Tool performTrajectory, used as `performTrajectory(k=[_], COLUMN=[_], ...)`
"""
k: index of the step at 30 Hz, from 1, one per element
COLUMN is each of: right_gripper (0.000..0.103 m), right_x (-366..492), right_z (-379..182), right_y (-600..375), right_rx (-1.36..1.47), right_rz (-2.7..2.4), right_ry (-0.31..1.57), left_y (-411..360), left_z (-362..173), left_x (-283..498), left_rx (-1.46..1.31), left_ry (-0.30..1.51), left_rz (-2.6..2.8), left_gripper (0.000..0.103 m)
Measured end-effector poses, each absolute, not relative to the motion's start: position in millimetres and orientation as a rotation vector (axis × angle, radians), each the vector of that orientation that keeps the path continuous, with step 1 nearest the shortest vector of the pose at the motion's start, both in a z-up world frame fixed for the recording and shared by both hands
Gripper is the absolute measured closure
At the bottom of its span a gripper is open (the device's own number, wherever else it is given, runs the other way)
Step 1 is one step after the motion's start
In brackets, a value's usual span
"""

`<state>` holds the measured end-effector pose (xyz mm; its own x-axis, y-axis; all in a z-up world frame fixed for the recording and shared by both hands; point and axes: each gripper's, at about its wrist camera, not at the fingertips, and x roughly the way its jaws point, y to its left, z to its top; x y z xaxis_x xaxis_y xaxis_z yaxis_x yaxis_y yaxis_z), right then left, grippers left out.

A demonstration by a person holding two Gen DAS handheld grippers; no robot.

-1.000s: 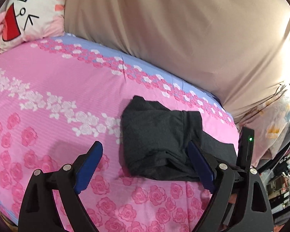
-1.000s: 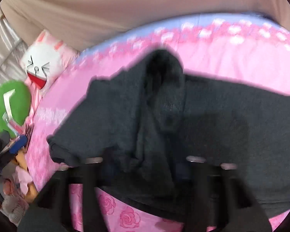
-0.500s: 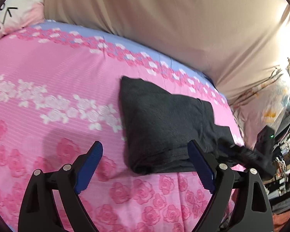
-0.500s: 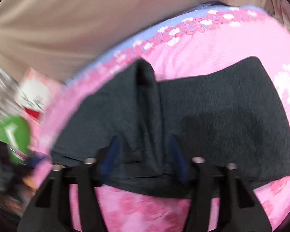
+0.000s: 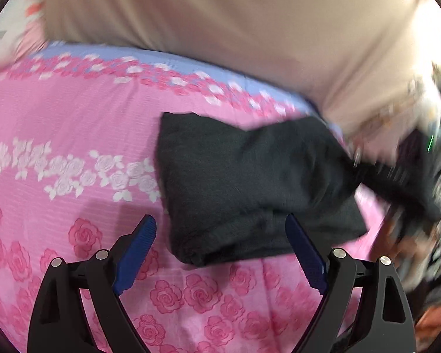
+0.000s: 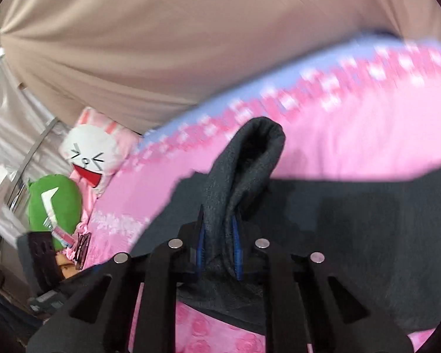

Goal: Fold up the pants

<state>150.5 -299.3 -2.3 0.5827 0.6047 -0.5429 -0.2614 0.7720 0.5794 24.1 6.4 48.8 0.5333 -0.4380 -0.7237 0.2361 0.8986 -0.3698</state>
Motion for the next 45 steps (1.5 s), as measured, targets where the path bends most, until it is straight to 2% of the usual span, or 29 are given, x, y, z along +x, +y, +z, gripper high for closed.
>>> performTrajectory(k=[3,4,5,6,9,12,15,17,18,19,20,23,25,27,29,31,32,35,39,42,43,44,45], right_gripper=[0.089,0.089,0.089,0.089,0.089,0.089,0.09,0.09,0.09,0.09,0.09,0.089,0.084,0.082,0.08,0.068,0.066,0.066,0.055,0.056,0.067,0.072,0.079], right_x=[155,156,157,156,154,149,132,117,107,101,94,90,87,79,78,82,84,79,72,77,79,81,82], right_z=[-10,-15,-20,-21,-10,19,55,65,62,58,43,-26,-58,-61,-49,-49,-51,-55,-64,-73,-73,-70,-67], right_y=[-294,-292,-290,-289,-276,-259,-270,-302,-325,-341,-368,-428,-448,-459,-458,-455,-453,-450,-449,-440,-438,-436,-435], right_rx=[0.465,0.473,0.49,0.49,0.481,0.451,0.427,0.435,0.431,0.426,0.425,0.47,0.528,0.618,0.581,0.558,0.538,0.518,0.533,0.523,0.518,0.517,0.533], right_rz=[0.528,0.531,0.536,0.54,0.58,0.625,0.62,0.579,0.522,0.465,0.377,0.167,0.119,0.172,0.166,0.175,0.16,0.134,0.152,0.154,0.156,0.159,0.171], right_ry=[0.845,0.864,0.882,0.886,0.865,0.79,0.671,0.626,0.617,0.621,0.649,0.822,0.874,0.836,0.803,0.817,0.828,0.824,0.831,0.844,0.845,0.848,0.842], left_y=[-19,-24,-26,-20,21,50,43,29,19,9,1,-28,-40,-42,-38,-30,-26,-25,-23,-29,-33,-37,-40], left_z=[35,29,24,20,27,34,44,55,59,62,62,58,53,56,59,58,54,39,8,-12,-17,-21,-24], left_x=[22,23,25,30,40,43,34,22,16,12,11,7,12,19,26,38,48,66,94,108,112,115,120], left_rx=[-0.043,0.011,0.04,0.049,-0.11,-0.223,-0.207,-0.173,-0.152,-0.132,-0.115,-0.061,-0.08,-0.139,-0.215,-0.31,-0.347,-0.376,-0.512,-0.614,-0.63,-0.628,-0.607], left_ry=[0.908,0.898,0.905,0.92,0.895,0.863,0.848,0.814,0.799,0.785,0.776,0.774,0.805,0.823,0.842,0.87,0.894,0.963,1.072,1.118,1.126,1.138,1.159], left_rz=[-0.318,-0.285,-0.259,-0.215,-0.217,-0.252,-0.312,-0.379,-0.43,-0.458,-0.474,-0.545,-0.595,-0.627,-0.649,-0.654,-0.631,-0.534,-0.546,-0.602,-0.63,-0.641,-0.617], left_gripper=[0.018,0.042,0.078,0.087,0.088,0.088,0.088,0.078,0.062,0.037,0.029,0.029,0.029,0.029,0.027,0.023,0.023,0.023,0.023,0.024,0.04,0.08,0.09])
